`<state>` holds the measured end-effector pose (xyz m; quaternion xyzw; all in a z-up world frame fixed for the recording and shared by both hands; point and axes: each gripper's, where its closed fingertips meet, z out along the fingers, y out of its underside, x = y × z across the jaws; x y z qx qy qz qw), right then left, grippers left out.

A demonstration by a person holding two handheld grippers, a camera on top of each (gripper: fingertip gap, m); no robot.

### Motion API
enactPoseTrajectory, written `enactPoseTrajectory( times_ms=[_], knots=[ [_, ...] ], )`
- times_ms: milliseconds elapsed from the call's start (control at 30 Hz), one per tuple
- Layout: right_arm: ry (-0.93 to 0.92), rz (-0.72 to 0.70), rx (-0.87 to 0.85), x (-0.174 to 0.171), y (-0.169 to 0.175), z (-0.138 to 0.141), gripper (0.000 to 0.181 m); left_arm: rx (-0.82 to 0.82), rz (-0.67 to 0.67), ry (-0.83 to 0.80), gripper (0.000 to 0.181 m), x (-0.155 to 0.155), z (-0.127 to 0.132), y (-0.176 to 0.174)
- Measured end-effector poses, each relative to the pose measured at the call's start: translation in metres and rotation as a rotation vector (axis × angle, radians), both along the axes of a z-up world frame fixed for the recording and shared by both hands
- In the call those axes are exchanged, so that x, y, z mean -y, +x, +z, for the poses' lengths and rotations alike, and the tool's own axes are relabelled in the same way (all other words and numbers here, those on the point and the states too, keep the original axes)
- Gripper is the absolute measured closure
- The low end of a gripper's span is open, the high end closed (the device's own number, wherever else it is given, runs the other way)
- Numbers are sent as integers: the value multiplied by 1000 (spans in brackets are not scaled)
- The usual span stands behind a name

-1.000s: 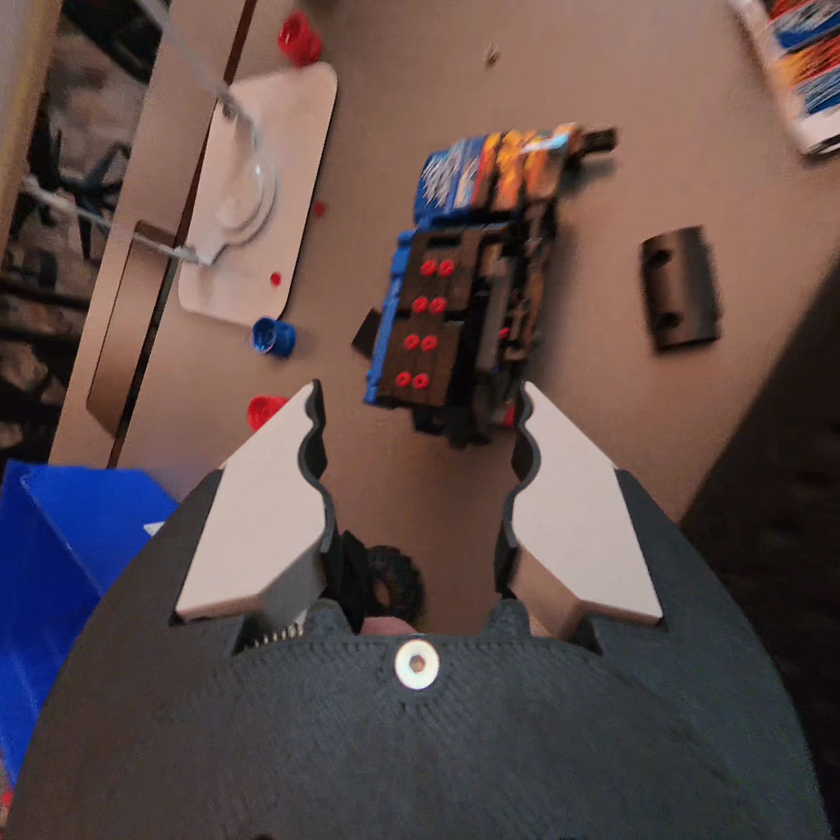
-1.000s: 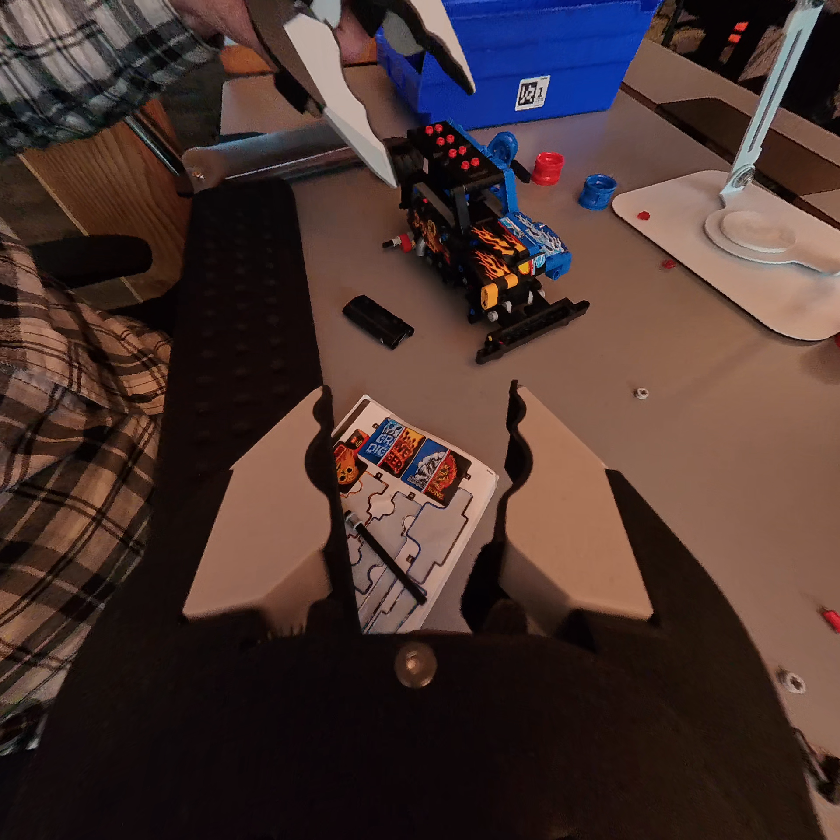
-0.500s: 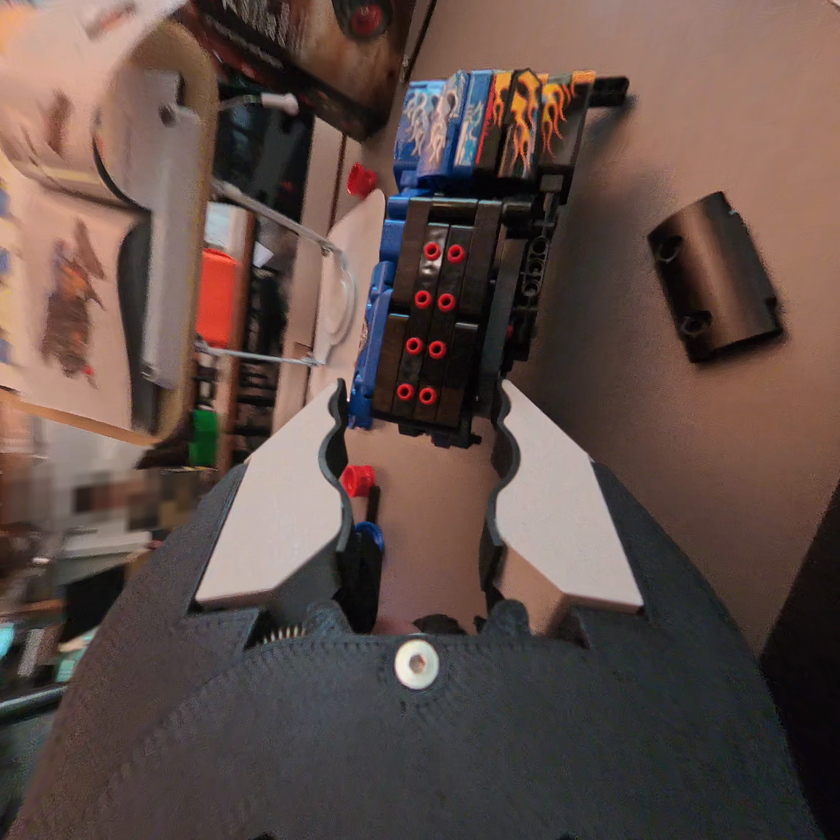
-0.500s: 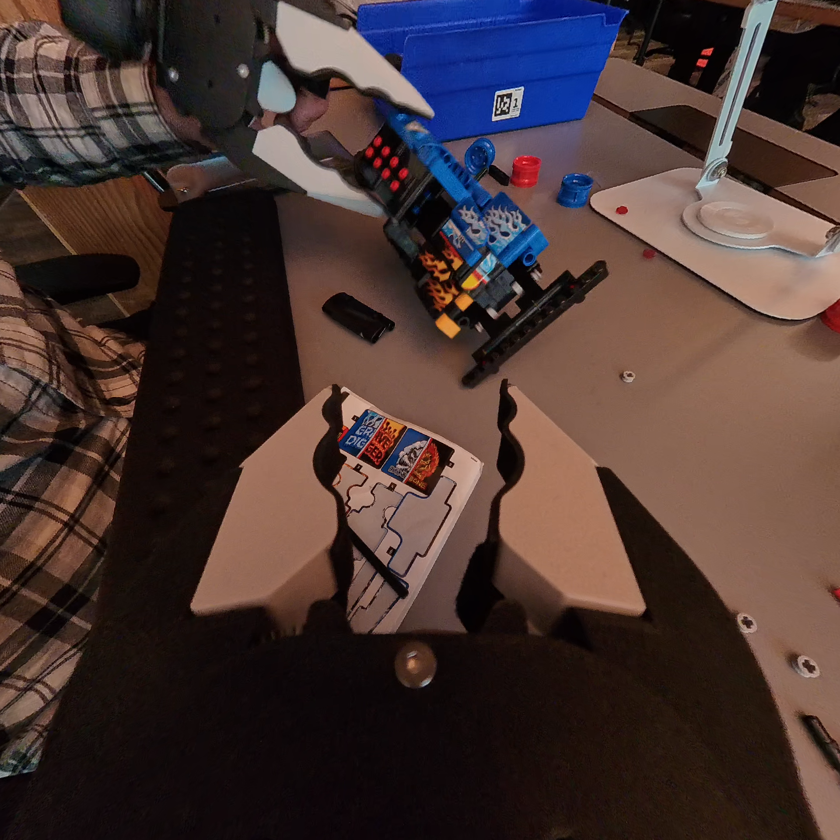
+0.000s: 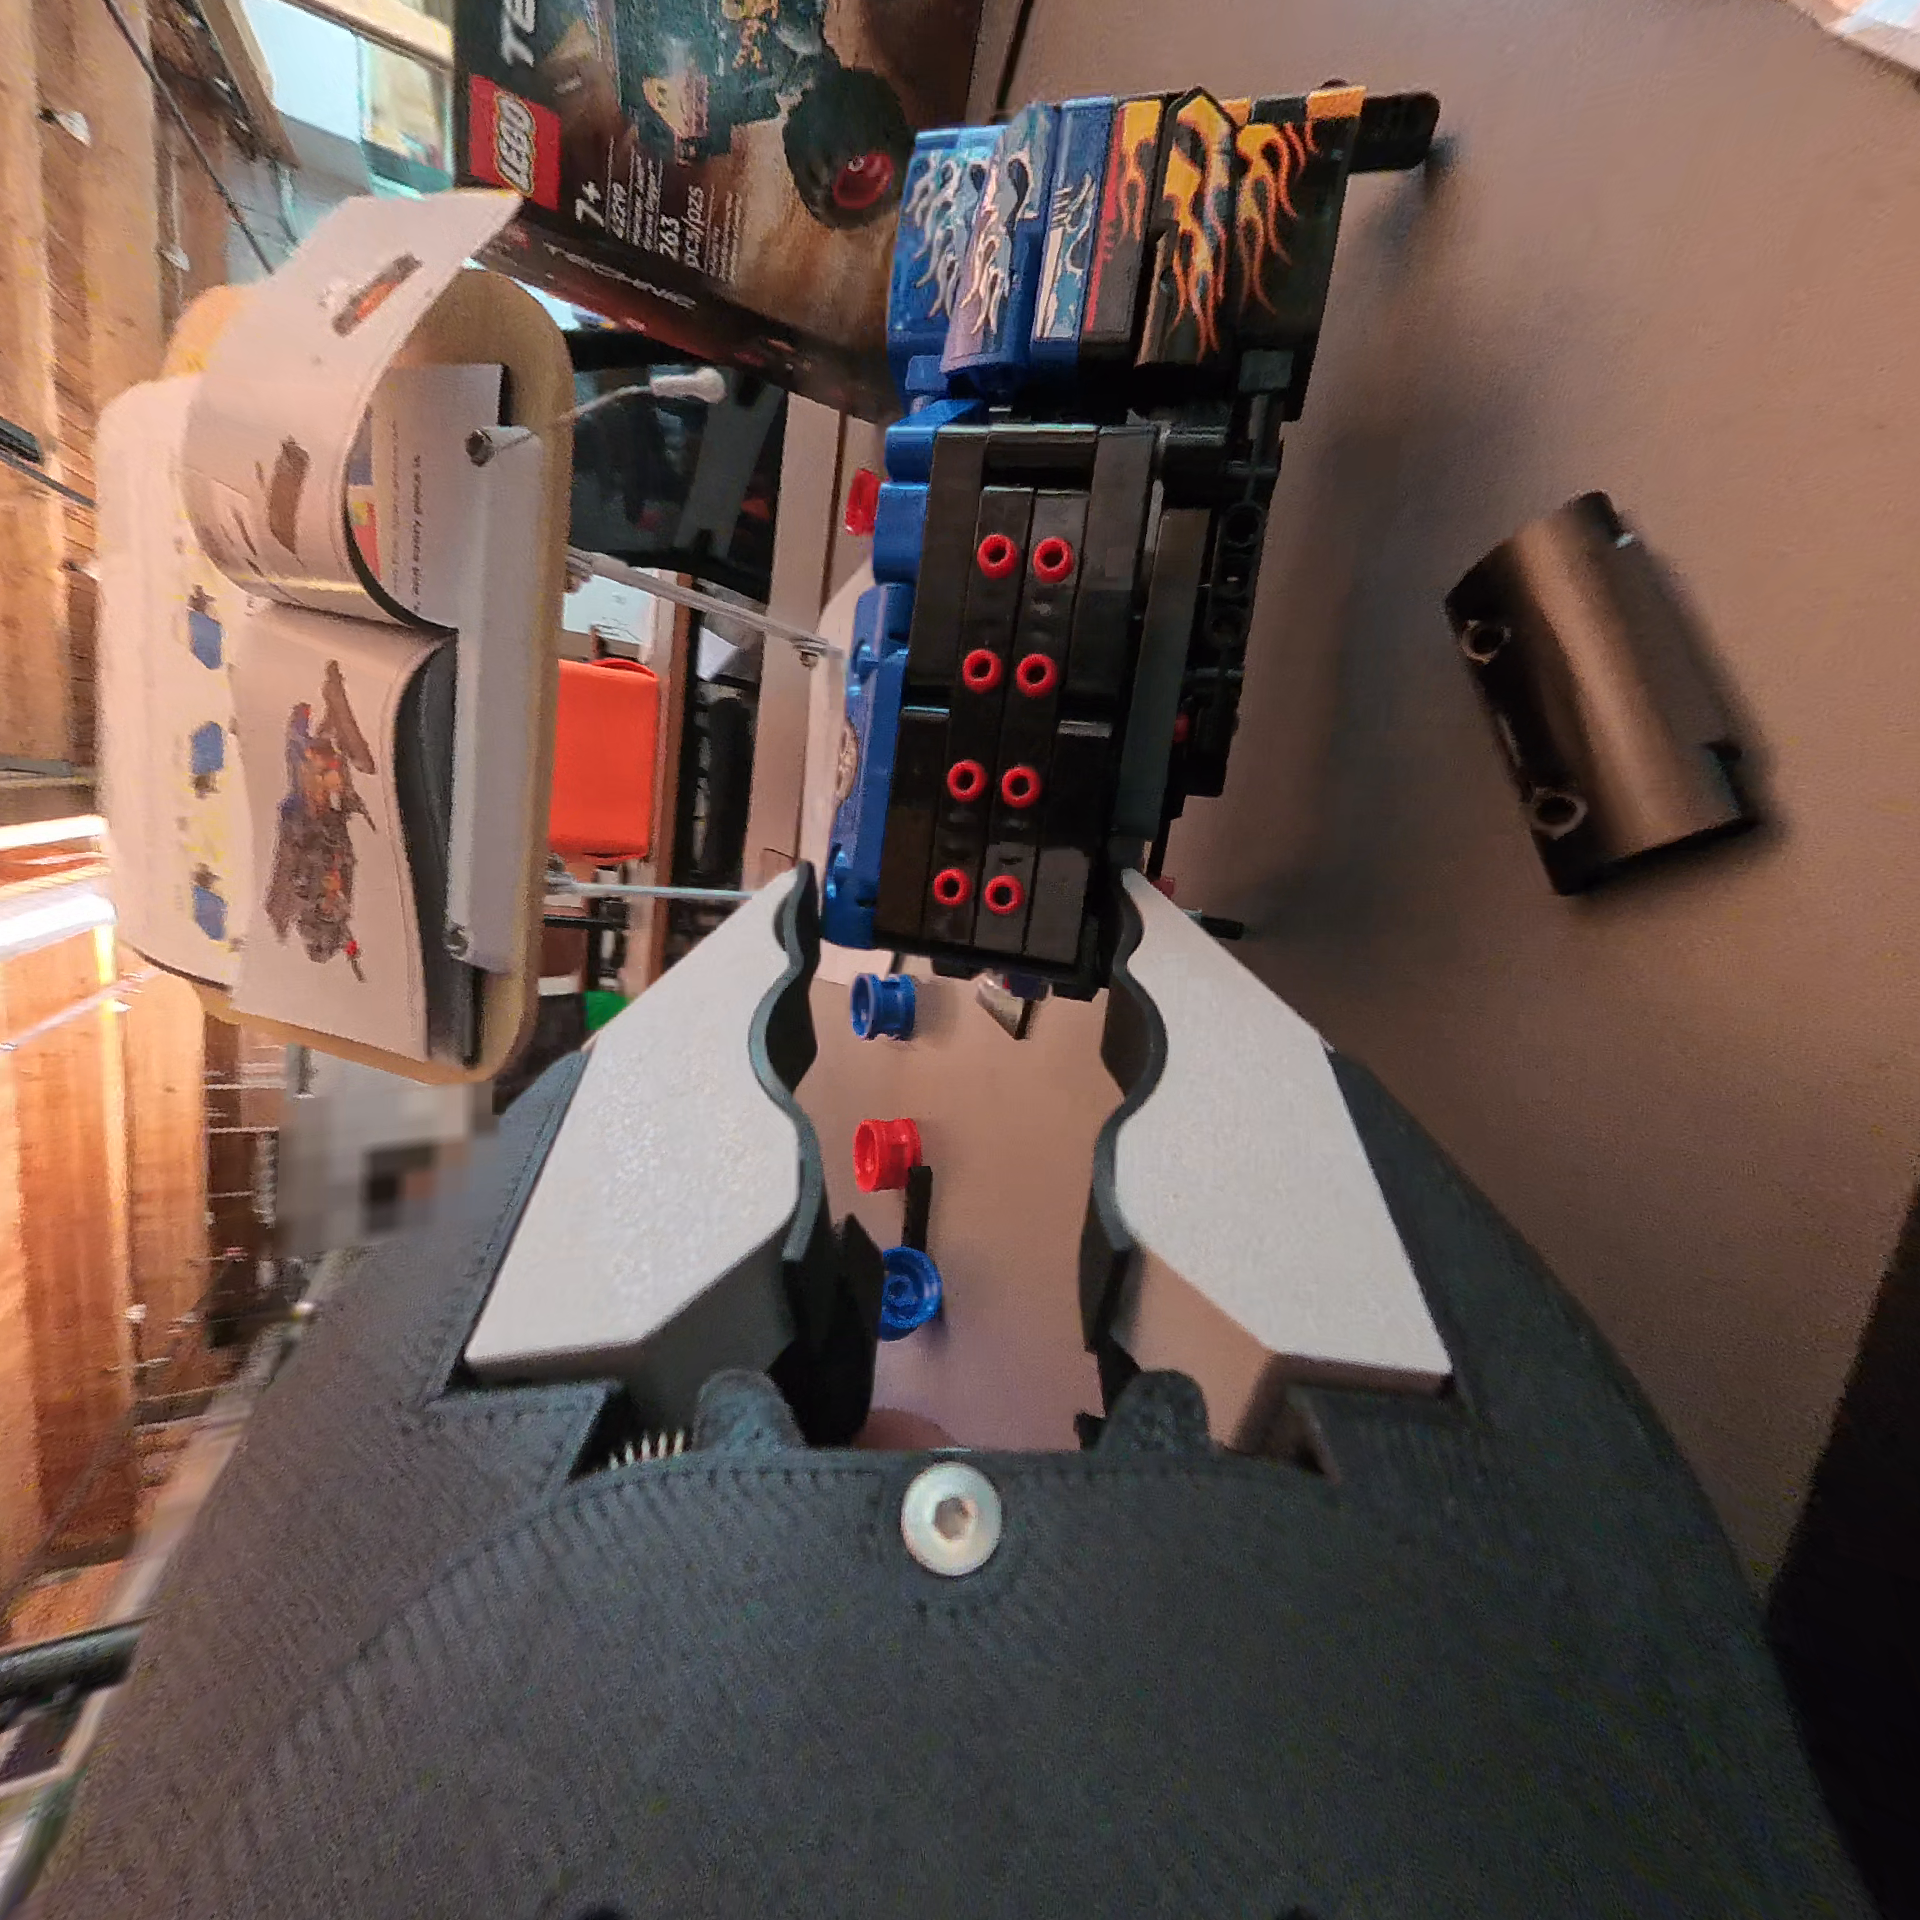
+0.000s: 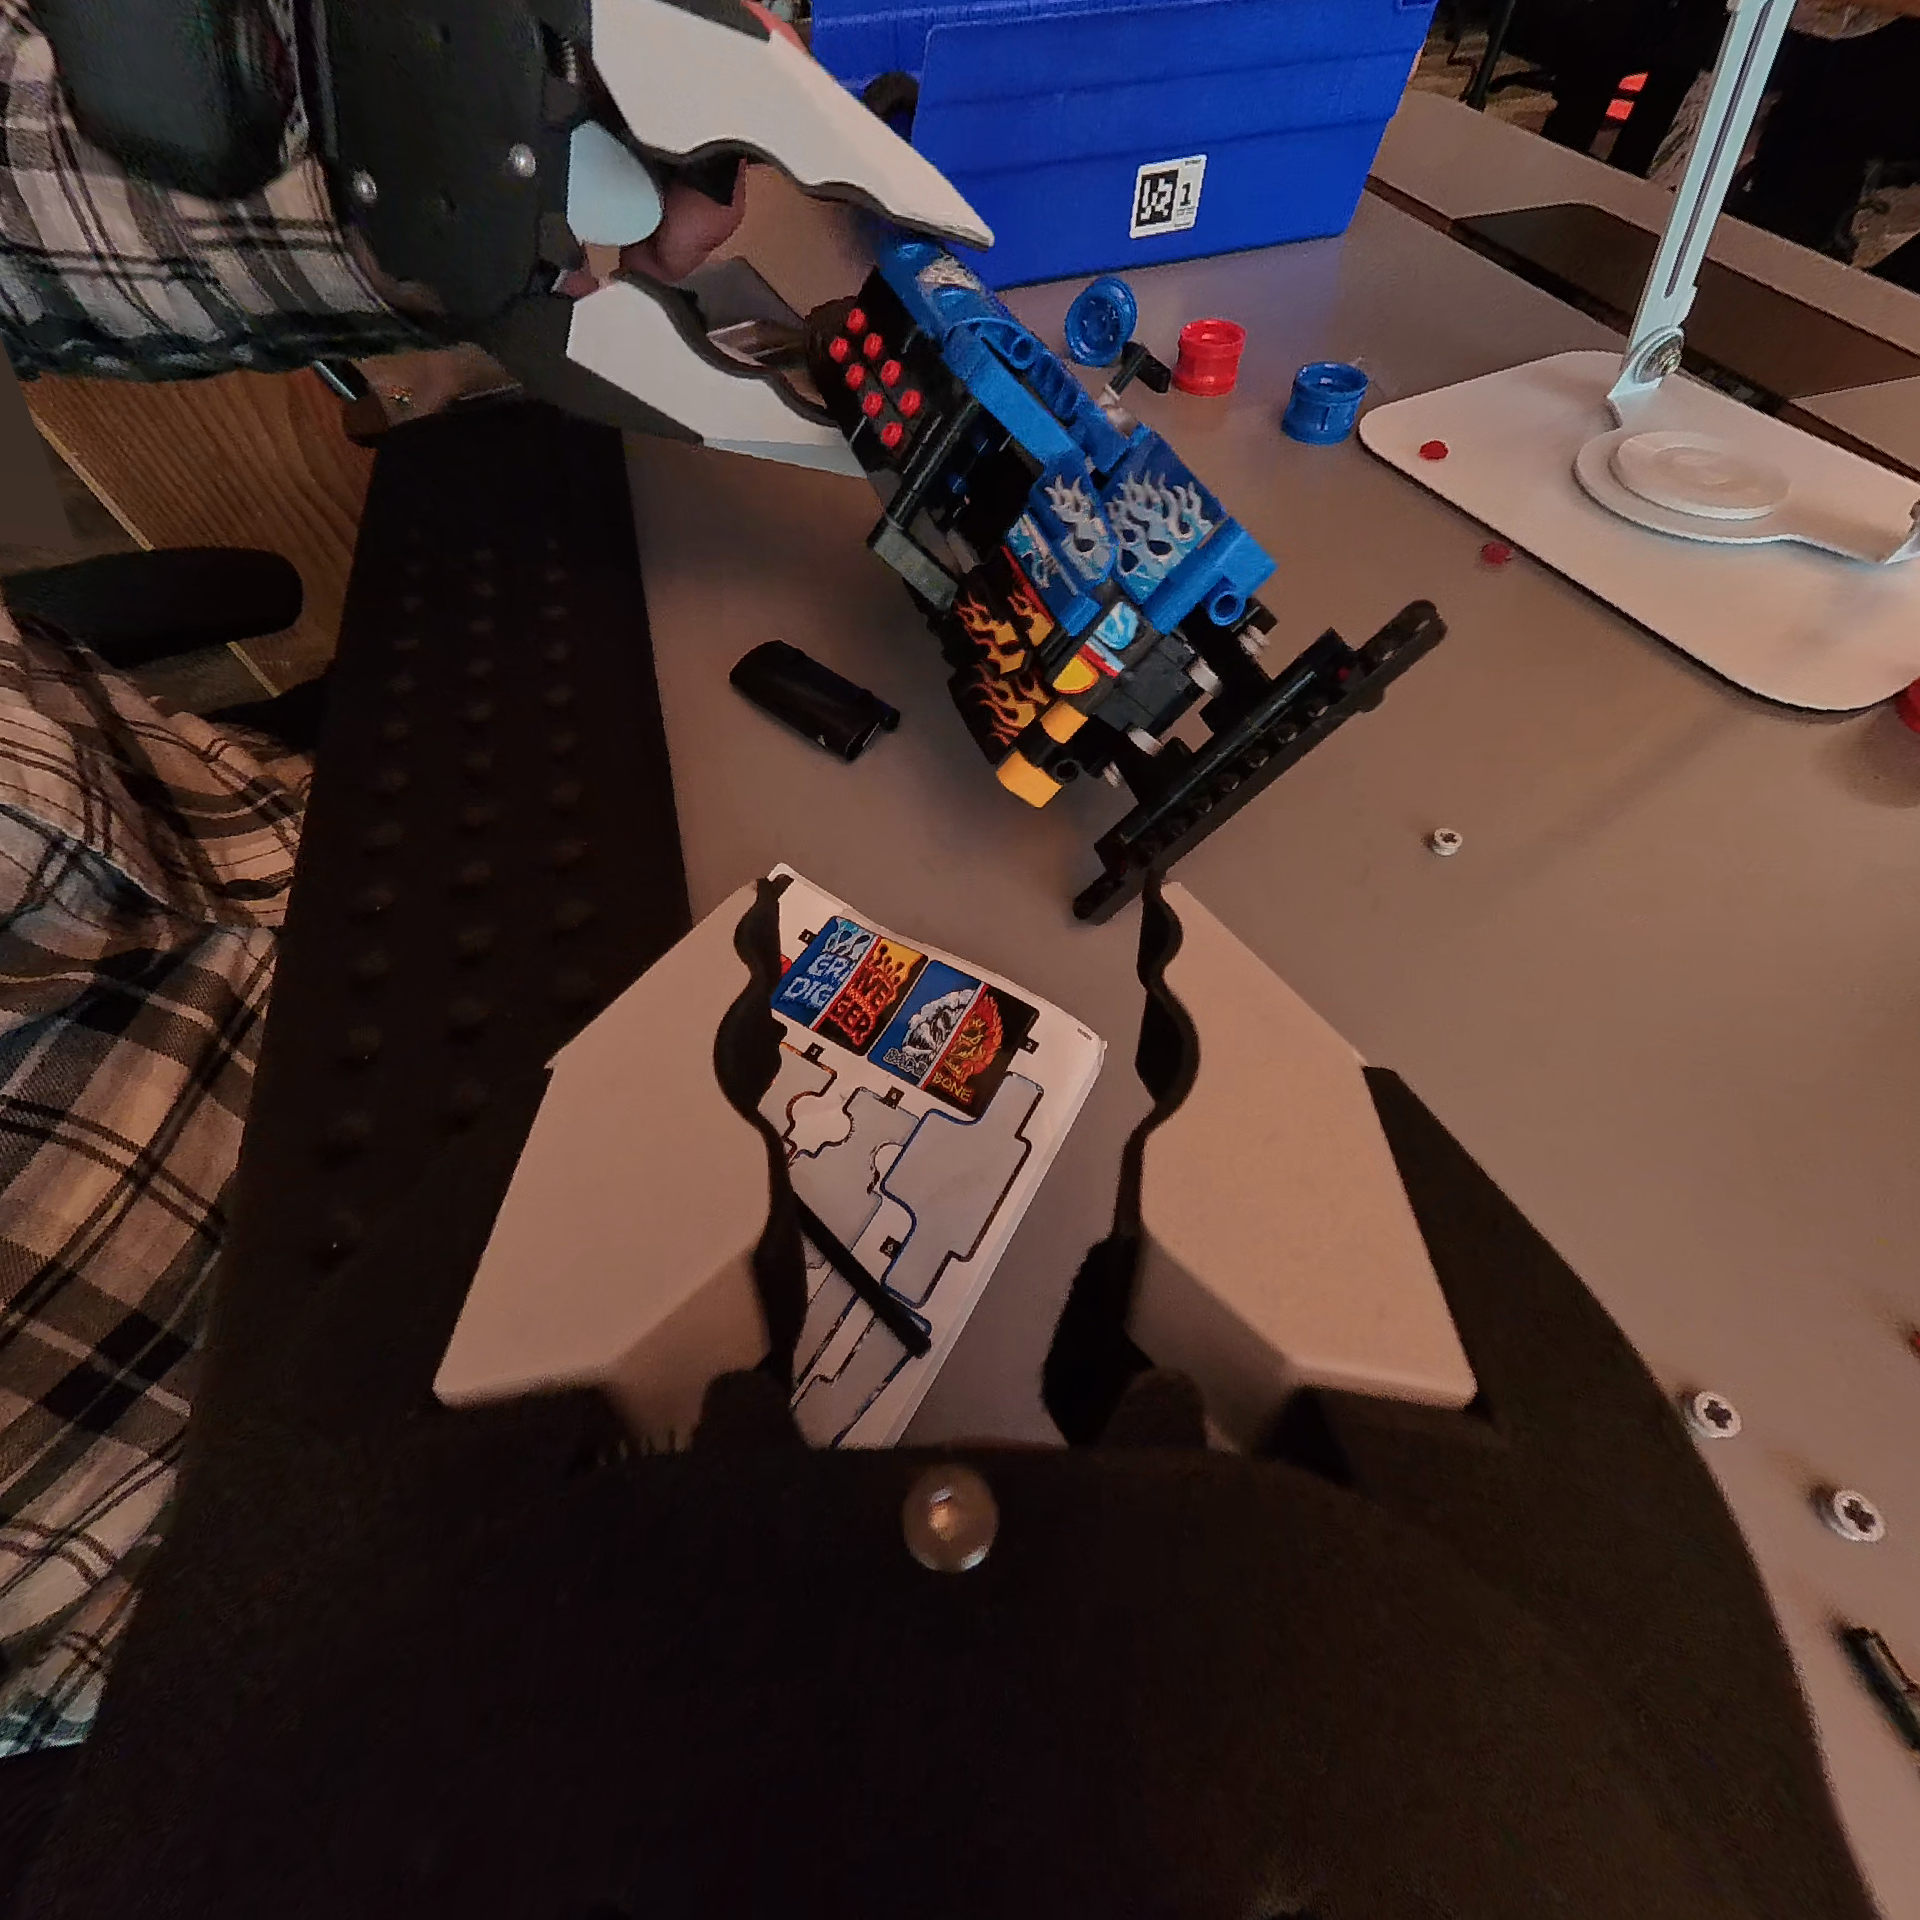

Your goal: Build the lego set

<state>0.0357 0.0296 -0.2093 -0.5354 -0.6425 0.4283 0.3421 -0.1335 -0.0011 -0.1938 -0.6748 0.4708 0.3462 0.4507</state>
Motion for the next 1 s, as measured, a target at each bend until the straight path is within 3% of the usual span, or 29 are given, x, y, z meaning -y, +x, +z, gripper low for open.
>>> enactPoseTrajectory(
  times_ms=[333, 567, 700, 1000],
  knots=[
    [23, -59, -30, -12, -1, 3, 89, 279, 73, -285, 127, -35, -8, -7],
    [37, -67, 1, -15, -3, -4, 86, 379, 136, -409, 122, -54, -21, -18],
    [32, -76, 12, -17, -3, -6, 89, 469, 127, -436, 122, -66, -23, -18],
    [76, -100, 19, -20, -3, 0, 96, 468, 214, -360, 123, -93, -22, -38]
  ],
)
